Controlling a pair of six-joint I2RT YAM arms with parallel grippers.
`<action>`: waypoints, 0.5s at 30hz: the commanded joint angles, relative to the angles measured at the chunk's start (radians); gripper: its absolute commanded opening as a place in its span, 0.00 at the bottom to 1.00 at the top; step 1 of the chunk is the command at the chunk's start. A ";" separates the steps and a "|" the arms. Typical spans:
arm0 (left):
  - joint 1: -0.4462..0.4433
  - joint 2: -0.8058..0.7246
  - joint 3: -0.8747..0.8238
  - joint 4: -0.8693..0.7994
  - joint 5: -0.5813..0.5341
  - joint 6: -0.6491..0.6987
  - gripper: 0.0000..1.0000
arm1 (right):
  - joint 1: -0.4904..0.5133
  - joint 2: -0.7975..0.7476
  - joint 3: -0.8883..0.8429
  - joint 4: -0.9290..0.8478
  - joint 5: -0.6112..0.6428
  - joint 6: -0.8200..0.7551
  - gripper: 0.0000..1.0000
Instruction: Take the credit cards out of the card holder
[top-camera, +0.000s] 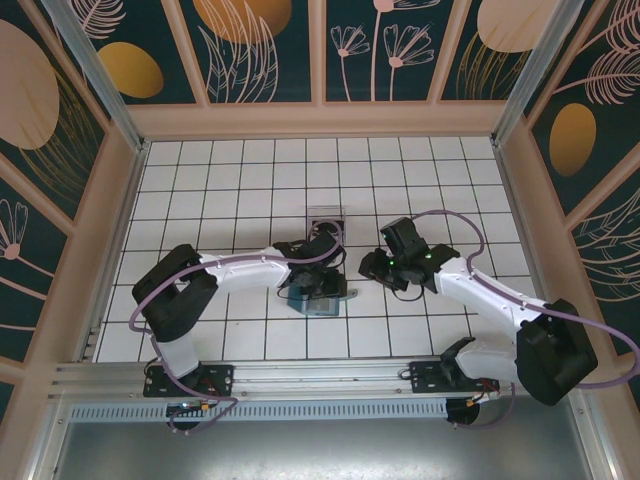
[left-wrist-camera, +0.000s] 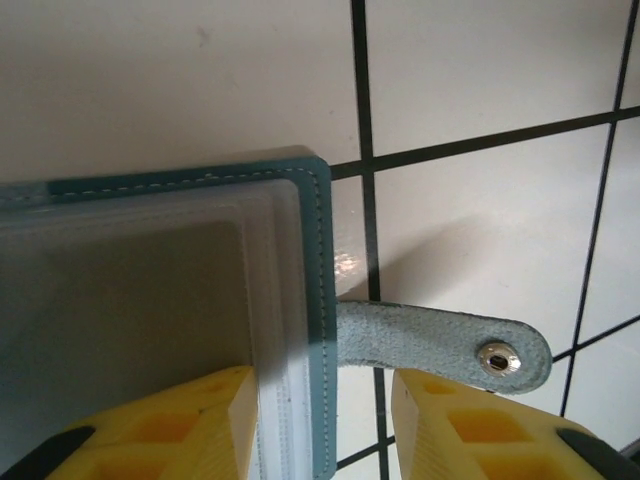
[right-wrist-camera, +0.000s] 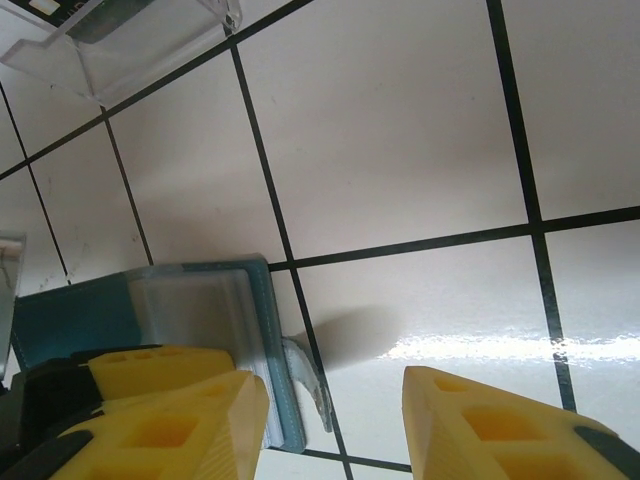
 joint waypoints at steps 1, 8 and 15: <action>-0.007 0.010 0.035 -0.099 -0.065 0.017 0.42 | -0.009 -0.022 -0.012 -0.011 0.003 -0.013 0.43; -0.011 0.009 0.039 -0.158 -0.107 0.028 0.42 | -0.012 -0.016 -0.012 -0.006 -0.006 -0.019 0.43; -0.015 0.016 0.058 -0.213 -0.155 0.040 0.44 | -0.011 -0.014 -0.011 -0.007 -0.007 -0.019 0.43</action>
